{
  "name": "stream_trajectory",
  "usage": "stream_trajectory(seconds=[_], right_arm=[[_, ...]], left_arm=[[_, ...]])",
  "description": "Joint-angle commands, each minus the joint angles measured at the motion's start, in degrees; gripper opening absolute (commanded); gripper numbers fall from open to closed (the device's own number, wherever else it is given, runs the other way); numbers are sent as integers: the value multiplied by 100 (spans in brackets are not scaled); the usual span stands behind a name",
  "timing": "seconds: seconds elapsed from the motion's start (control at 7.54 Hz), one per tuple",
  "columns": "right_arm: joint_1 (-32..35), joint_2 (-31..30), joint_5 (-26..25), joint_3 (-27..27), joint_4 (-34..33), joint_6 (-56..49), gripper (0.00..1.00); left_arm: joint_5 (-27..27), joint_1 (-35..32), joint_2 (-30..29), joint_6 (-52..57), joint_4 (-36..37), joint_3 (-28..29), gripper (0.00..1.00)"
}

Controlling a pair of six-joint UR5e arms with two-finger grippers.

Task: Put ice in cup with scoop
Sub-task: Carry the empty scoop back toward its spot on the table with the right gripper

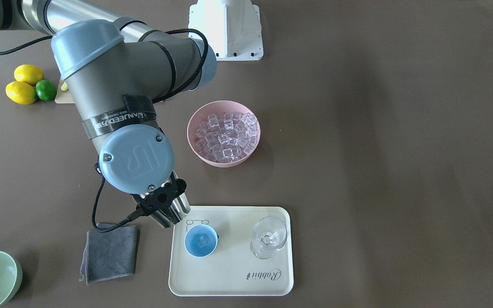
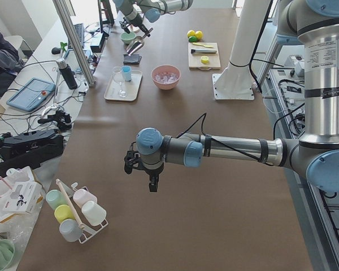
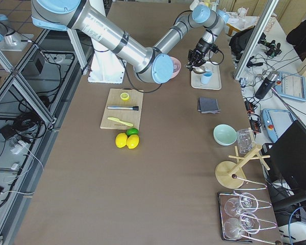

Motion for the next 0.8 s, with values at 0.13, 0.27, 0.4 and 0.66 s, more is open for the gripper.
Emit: stream_trajectory(seconds=[0.13,0.27,0.4,0.66], right_arm=[[426,-1690,-271,2435,-184,857,0],[426,-2330,-290,3209,-168,1315,0],[418,-2876,-282,3756,-133,1572,0],[409,-4010,-220,4445,645,2318,0]], left_arm=[[1,12,-3,0,4,22,98],[9,3,-3,0,4,22,98],[9,12,-3,0,-4,40,98],[27,12,-11,9,-5,75,98]])
